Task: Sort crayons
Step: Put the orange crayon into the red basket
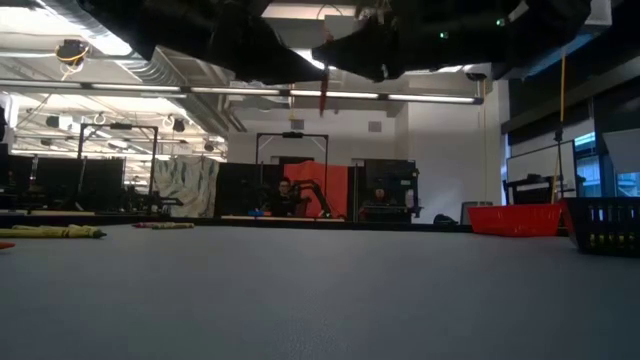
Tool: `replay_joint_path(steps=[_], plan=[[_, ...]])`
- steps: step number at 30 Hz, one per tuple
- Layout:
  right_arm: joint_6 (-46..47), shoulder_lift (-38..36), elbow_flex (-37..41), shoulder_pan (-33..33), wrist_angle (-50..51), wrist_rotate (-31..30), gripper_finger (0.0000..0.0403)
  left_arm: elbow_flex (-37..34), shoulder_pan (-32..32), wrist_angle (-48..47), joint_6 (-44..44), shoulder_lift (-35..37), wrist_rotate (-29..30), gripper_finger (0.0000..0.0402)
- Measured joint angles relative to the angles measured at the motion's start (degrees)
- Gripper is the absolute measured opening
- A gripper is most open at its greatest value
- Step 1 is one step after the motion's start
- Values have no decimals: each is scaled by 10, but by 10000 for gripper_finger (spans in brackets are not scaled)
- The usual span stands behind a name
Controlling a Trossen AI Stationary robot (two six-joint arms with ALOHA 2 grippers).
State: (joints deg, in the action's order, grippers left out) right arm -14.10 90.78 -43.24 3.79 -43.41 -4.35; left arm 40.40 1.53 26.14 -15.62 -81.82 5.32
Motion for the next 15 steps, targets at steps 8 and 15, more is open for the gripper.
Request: replay_joint_path(steps=[8,15], plan=[[-13,-129,0,-1,223,-220,21,0,0,-9,0,0,48,120],[24,-233,0,-46,411,-337,39,0,0,-13,0,0,57,120]])
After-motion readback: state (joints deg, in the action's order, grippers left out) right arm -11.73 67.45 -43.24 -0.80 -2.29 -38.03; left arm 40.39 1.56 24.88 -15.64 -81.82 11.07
